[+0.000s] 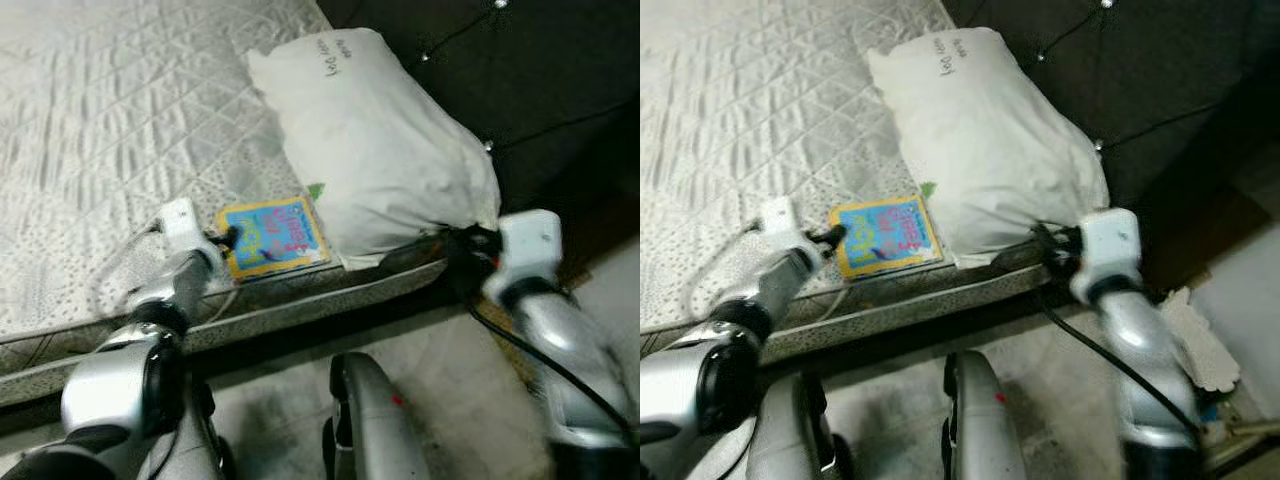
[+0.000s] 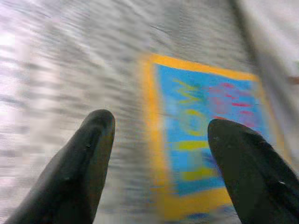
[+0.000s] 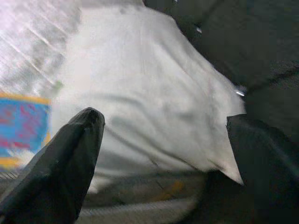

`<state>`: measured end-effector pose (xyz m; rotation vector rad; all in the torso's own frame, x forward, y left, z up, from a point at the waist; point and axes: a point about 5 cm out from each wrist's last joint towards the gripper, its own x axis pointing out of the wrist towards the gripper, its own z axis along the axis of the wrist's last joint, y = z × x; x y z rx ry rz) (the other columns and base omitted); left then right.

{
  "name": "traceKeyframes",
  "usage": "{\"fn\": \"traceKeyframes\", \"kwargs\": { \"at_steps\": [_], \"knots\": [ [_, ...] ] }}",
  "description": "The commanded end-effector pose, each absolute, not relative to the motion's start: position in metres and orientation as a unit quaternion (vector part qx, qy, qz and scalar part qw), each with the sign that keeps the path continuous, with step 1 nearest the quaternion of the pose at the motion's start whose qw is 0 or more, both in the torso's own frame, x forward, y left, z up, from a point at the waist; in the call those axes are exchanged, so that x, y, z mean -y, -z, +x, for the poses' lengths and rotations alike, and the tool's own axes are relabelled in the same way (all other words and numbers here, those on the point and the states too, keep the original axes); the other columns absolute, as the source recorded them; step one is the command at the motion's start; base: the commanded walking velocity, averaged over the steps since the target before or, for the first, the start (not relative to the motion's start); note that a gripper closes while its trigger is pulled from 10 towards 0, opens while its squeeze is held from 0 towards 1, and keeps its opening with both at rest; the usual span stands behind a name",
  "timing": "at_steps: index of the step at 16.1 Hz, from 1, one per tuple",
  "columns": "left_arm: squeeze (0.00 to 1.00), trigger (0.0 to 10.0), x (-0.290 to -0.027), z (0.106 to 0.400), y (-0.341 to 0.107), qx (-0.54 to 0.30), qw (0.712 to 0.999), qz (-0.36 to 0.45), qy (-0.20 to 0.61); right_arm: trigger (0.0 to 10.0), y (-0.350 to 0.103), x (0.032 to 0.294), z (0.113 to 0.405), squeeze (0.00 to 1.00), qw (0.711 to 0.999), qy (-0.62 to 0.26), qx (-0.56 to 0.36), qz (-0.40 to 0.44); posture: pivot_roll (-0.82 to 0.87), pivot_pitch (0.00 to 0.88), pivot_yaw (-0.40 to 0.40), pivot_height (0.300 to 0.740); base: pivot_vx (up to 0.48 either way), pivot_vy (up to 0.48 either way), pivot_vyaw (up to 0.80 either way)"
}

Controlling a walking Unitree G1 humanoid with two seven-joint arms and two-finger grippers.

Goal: Clean up the room

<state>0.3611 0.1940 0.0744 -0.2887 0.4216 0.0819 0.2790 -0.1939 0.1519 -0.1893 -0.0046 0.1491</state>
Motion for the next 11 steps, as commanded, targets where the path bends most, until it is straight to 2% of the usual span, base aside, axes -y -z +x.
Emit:
{"fn": "traceKeyframes", "kwargs": {
  "at_steps": [1,2,4,5,6,7,8,9,11],
  "knots": [
    [1.00,10.0,-0.201,0.360,-0.077,-0.185,0.973,-0.121,-0.061,0.0,-0.151,0.187,0.284,0.49,0.994,-0.079,0.012,-0.081,-0.23,0.049,-0.069,0.592,0.000,0.000,0.00],
    [1.00,10.0,-0.205,0.359,-0.079,-0.162,0.978,-0.108,-0.075,0.0,-0.152,0.176,0.292,0.00,0.994,-0.088,0.020,-0.059,-0.20,0.039,-0.061,0.592,0.000,0.000,0.00],
    [1.00,10.0,-0.207,0.347,-0.081,-0.124,0.984,-0.096,-0.080,0.0,-0.150,0.157,0.305,0.00,0.995,-0.089,0.022,-0.025,-0.14,0.019,-0.051,0.592,0.000,0.000,0.00],
    [1.00,10.0,-0.209,0.341,-0.083,-0.110,0.987,-0.082,-0.082,1.5,-0.150,0.149,0.311,0.00,0.995,-0.092,0.025,-0.017,-0.11,0.008,-0.048,0.592,0.000,0.000,0.00],
    [1.00,10.0,-0.209,0.332,-0.090,-0.084,0.991,-0.063,-0.086,10.0,-0.148,0.140,0.318,0.00,0.995,-0.095,0.024,-0.001,-0.08,0.000,-0.047,0.592,0.000,0.000,0.00],
    [1.00,10.0,-0.209,0.323,-0.098,-0.057,0.993,-0.045,-0.089,10.0,-0.148,0.132,0.323,0.00,0.994,-0.100,0.022,0.027,-0.06,0.000,-0.048,0.592,0.000,0.000,0.00],
    [0.00,10.0,-0.208,0.317,-0.108,-0.034,0.995,-0.033,-0.091,10.0,-0.147,0.122,0.329,0.86,0.992,-0.111,0.018,0.059,-0.04,0.000,-0.047,0.592,0.000,0.000,0.00],
    [0.00,10.0,-0.207,0.315,-0.113,-0.021,0.995,-0.025,-0.092,10.0,-0.149,0.116,0.332,1.00,0.990,-0.117,0.022,0.070,-0.02,0.000,-0.046,0.592,0.000,0.000,0.00],
    [0.00,10.0,-0.201,0.308,-0.121,-0.003,0.996,-0.010,-0.091,10.0,-0.158,0.100,0.339,1.00,0.985,-0.144,0.048,0.088,0.00,0.000,-0.039,0.592,0.000,0.000,0.00]
  ]
}}
